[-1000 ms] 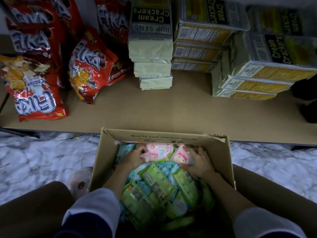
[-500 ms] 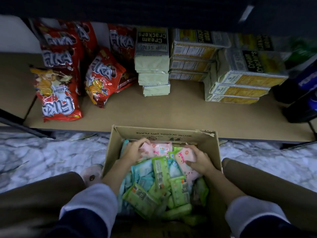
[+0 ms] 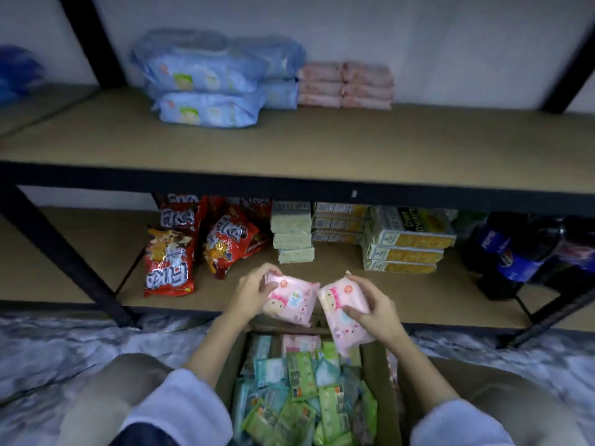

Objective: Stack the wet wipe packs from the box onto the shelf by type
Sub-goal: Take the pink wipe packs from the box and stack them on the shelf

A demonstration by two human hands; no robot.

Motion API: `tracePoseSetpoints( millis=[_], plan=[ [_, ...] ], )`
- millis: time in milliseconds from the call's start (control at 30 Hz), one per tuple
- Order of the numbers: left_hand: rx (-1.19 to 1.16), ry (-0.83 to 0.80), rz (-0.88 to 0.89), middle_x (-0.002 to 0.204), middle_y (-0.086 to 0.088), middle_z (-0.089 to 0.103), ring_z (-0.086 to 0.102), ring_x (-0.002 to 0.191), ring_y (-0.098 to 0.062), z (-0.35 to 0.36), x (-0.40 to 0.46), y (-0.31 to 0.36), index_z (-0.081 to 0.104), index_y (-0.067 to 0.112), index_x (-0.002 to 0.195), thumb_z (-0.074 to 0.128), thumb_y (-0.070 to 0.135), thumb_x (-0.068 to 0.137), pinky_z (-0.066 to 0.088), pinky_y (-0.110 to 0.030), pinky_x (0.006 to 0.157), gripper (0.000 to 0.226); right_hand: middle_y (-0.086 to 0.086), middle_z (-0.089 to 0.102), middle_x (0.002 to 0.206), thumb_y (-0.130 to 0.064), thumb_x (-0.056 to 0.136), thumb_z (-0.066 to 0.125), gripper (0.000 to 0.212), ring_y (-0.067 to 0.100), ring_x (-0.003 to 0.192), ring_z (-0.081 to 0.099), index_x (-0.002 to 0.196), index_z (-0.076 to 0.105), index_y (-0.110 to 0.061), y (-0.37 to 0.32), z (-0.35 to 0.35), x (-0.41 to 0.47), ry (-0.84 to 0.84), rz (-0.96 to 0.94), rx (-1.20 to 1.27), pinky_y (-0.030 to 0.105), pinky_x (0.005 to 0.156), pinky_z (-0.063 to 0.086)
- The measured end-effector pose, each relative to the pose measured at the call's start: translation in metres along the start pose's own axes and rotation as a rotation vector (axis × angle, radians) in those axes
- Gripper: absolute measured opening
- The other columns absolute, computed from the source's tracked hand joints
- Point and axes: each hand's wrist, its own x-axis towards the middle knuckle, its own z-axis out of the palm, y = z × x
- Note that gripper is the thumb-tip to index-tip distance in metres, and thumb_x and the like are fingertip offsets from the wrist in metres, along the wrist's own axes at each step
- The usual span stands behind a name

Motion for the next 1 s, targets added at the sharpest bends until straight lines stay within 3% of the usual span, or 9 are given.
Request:
tracePoseSetpoints(
  millis=[100, 167, 367, 500, 667, 767, 867, 933, 1000],
  plan=[
    [-0.065, 0.085, 0.105, 0.103, -0.001, 0.062, 0.059, 0.095, -0.017, -0.031, -0.002, 0.044, 0.060, 0.011, 0.102, 0.058, 0.003, 0.087, 0.047, -0.017, 0.073, 0.017, -0.020, 0.058, 0.105, -0.004, 0.078, 0.071, 0.054, 0.009, 0.091, 0.061, 0.107, 0.052, -0.045, -0.049, -0.028, -0.010, 0.070, -0.105, 0.057, 0.025, 0.073, 0.053],
    [-0.103, 0.148, 0.180, 0.102, 0.000, 0.061, 0.058, 0.091, -0.013, -0.052, -0.005, 0.075, 0.059, 0.009, 0.104, 0.058, 0.003, 0.088, 0.043, -0.005, 0.067, 0.018, -0.017, 0.059, 0.105, -0.004, 0.080, 0.070, 0.053, 0.010, 0.093, 0.062, 0.110, 0.052, -0.044, -0.073, -0.046, -0.014, 0.109, -0.170, 0.093, 0.032, 0.074, 0.056],
    [-0.249, 0.268, 0.335, 0.097, 0.012, 0.062, 0.062, 0.084, -0.006, -0.104, -0.006, 0.143, 0.057, 0.020, 0.100, 0.056, 0.007, 0.089, 0.048, -0.013, 0.065, 0.016, -0.022, 0.055, 0.116, -0.006, 0.081, 0.069, 0.051, -0.001, 0.098, 0.061, 0.118, 0.052, -0.037, -0.130, -0.091, -0.009, 0.226, -0.328, 0.150, 0.019, 0.069, 0.055],
    [-0.241, 0.331, 0.380, 0.094, 0.004, 0.062, 0.058, 0.074, -0.006, -0.126, 0.015, 0.167, 0.055, 0.022, 0.096, 0.054, 0.007, 0.091, 0.042, -0.008, 0.052, 0.016, -0.026, 0.054, 0.117, -0.004, 0.081, 0.068, 0.049, 0.006, 0.103, 0.061, 0.120, 0.054, -0.030, -0.156, -0.113, 0.016, 0.317, -0.402, 0.162, 0.027, 0.078, 0.055],
    [-0.271, 0.386, 0.239, 0.096, -0.006, 0.061, 0.056, 0.066, -0.015, -0.138, 0.053, 0.184, 0.059, 0.026, 0.093, 0.050, 0.010, 0.094, 0.053, -0.036, 0.053, 0.018, -0.002, 0.061, 0.117, -0.008, 0.083, 0.067, 0.051, 0.017, 0.094, 0.062, 0.119, 0.052, -0.041, -0.178, -0.133, 0.054, 0.288, -0.349, 0.072, 0.031, 0.071, 0.056],
    [-0.218, 0.390, 0.174, 0.107, -0.012, 0.061, 0.056, 0.075, -0.015, -0.137, 0.074, 0.185, 0.060, 0.017, 0.103, 0.049, 0.009, 0.094, 0.048, -0.015, 0.048, 0.016, 0.003, 0.056, 0.128, -0.012, 0.087, 0.061, 0.050, 0.021, 0.104, 0.058, 0.128, 0.050, -0.038, -0.179, -0.141, 0.077, 0.251, -0.278, -0.106, 0.032, 0.079, 0.050],
    [-0.169, 0.310, 0.089, 0.121, -0.011, 0.057, 0.055, 0.096, -0.020, -0.134, 0.088, 0.177, 0.056, 0.010, 0.118, 0.054, 0.018, 0.092, 0.048, -0.009, 0.068, 0.027, 0.007, 0.049, 0.137, -0.028, 0.093, 0.051, 0.048, 0.026, 0.116, 0.051, 0.140, 0.039, -0.034, -0.176, -0.146, 0.092, 0.210, -0.162, -0.355, 0.033, 0.090, 0.043],
    [-0.072, 0.222, 0.025, 0.129, -0.006, 0.052, 0.049, 0.116, -0.023, -0.133, 0.092, 0.170, 0.052, 0.018, 0.123, 0.064, 0.037, 0.084, 0.043, -0.029, 0.097, 0.045, 0.012, 0.047, 0.135, -0.046, 0.093, 0.046, 0.052, 0.029, 0.118, 0.050, 0.142, 0.033, -0.034, -0.175, -0.146, 0.097, 0.174, -0.063, -0.501, 0.035, 0.093, 0.040],
    [0.114, 0.154, -0.017, 0.130, -0.002, 0.051, 0.037, 0.126, -0.025, -0.132, 0.091, 0.165, 0.050, 0.029, 0.123, 0.066, 0.054, 0.075, 0.028, -0.041, 0.108, 0.056, 0.012, 0.045, 0.133, -0.062, 0.087, 0.044, 0.062, 0.030, 0.118, 0.050, 0.142, 0.032, -0.034, -0.174, -0.144, 0.100, 0.130, 0.014, -0.615, 0.038, 0.097, 0.041]
  ],
)
